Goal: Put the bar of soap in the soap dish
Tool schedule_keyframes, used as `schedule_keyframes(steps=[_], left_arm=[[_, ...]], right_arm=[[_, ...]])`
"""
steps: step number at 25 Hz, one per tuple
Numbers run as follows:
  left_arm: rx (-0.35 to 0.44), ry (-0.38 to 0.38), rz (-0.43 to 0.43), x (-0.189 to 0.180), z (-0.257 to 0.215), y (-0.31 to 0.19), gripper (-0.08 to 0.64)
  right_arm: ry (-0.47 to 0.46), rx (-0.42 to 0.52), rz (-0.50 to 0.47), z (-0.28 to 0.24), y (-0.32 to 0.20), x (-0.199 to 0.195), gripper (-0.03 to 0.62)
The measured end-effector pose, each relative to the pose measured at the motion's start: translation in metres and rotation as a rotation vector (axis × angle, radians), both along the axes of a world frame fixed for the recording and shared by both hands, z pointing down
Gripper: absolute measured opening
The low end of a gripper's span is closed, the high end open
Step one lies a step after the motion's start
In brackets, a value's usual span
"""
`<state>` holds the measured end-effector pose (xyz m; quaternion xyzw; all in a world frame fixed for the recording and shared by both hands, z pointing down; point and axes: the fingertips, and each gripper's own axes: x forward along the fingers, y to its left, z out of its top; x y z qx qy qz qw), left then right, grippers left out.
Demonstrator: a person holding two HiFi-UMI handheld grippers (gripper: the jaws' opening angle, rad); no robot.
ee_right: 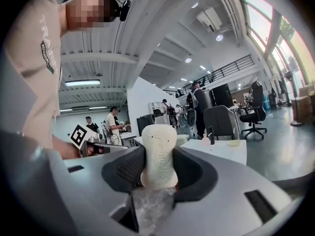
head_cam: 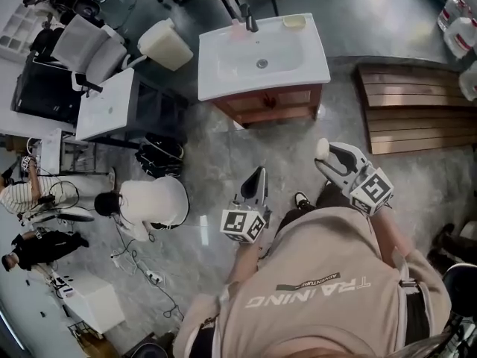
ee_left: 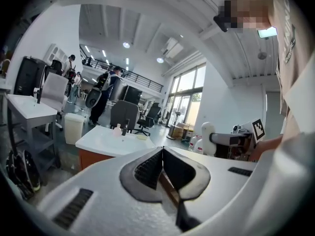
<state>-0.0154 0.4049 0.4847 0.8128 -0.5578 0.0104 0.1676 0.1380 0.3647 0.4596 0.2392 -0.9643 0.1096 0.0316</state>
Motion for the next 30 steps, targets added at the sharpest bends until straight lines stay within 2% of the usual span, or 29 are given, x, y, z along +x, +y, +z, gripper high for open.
schedule_keyframes(steps=[7, 14, 17, 20, 25, 30], left_arm=[[-0.036, 0.012, -0.040, -0.019, 0.017, -0.035, 0.011], [-0.011, -0.028, -0.030, -0.017, -0.012, -0.104, 0.011], [-0.026, -0.062, -0.012, -0.010, -0.010, -0.144, 0.011], [-0.056, -0.057, -0.004, -0.003, -0.004, -0.182, 0.011], [-0.062, -0.061, -0.049, 0.008, -0.007, -0.225, 0.011], [-0.099, -0.056, -0.066, 0.006, 0.005, -0.244, 0.009]], right_arm=[[0.006, -0.028, 0.007, 0.012, -0.040, -0.008, 0.164], [-0.040, -0.018, 0.022, 0.012, -0.116, -0.012, 0.163], [-0.053, -0.005, 0.024, 0.015, -0.154, -0.006, 0.164], [-0.066, -0.018, 0.022, 0.021, -0.189, 0.001, 0.163], [-0.044, -0.043, -0.028, 0.039, -0.234, 0.001, 0.164], [-0.007, 0.012, -0.103, 0.037, -0.263, -0.027, 0.164]])
